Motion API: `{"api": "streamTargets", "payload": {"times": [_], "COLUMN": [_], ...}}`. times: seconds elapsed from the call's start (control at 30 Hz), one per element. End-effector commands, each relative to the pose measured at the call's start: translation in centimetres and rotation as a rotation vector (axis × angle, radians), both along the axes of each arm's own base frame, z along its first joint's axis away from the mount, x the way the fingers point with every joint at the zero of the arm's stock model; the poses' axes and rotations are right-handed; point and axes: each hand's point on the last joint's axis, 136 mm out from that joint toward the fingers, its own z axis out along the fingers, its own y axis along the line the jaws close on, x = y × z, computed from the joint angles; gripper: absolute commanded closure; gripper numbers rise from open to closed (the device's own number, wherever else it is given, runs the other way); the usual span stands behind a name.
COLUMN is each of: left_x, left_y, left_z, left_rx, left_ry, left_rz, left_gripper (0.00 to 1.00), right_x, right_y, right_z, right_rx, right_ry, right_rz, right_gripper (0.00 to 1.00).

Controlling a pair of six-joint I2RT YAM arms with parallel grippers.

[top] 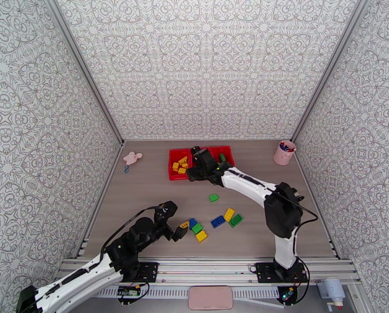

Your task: Sort the legos into containers by color

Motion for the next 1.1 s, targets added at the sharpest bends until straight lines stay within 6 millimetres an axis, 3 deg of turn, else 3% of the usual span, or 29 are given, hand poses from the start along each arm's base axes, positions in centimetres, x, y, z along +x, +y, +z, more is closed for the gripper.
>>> {"api": "streamTargets", "payload": {"times": [0.0, 0.13, 0.3, 0.7, 1.07], "left_x": [-0.2, 0.1, 0.2, 0.5, 0.7], "left_y": [-0.4, -0.7, -1.0, -1.2, -1.7], "left_z": [-0.2, -0.3, -0.4, -0.5, -0.7], "left_rx": [0.032, 0.034, 0.037, 0.039, 0.041], "left_ry": [0.002, 0.014, 0.020, 0.020, 0.025], "left_rz": [-0.044, -0.059, -0.083, -0.076, -0.081], "left_gripper": [0.00, 0.00, 0.00, 0.00, 0.00], "right_x": [-1.8, -4.1, -5.3, -5.5, -5.7], "right_y": [-2.9, -4.8, -5.3, -6.1, -5.8], "right_z": [-2.7, -5.2, -7.8, -11.9, -13.8], "right_rx": [-0.042, -0.098, -0.148, -0.199, -0.232], "right_ry": [0.060, 0.165, 0.275, 0.470, 0.551], "right_rz": [-0.065, -0.087, -0.091, -0.107, -0.092], "right_gripper": [0.11, 0.11, 0.10, 0.11, 0.29]}}
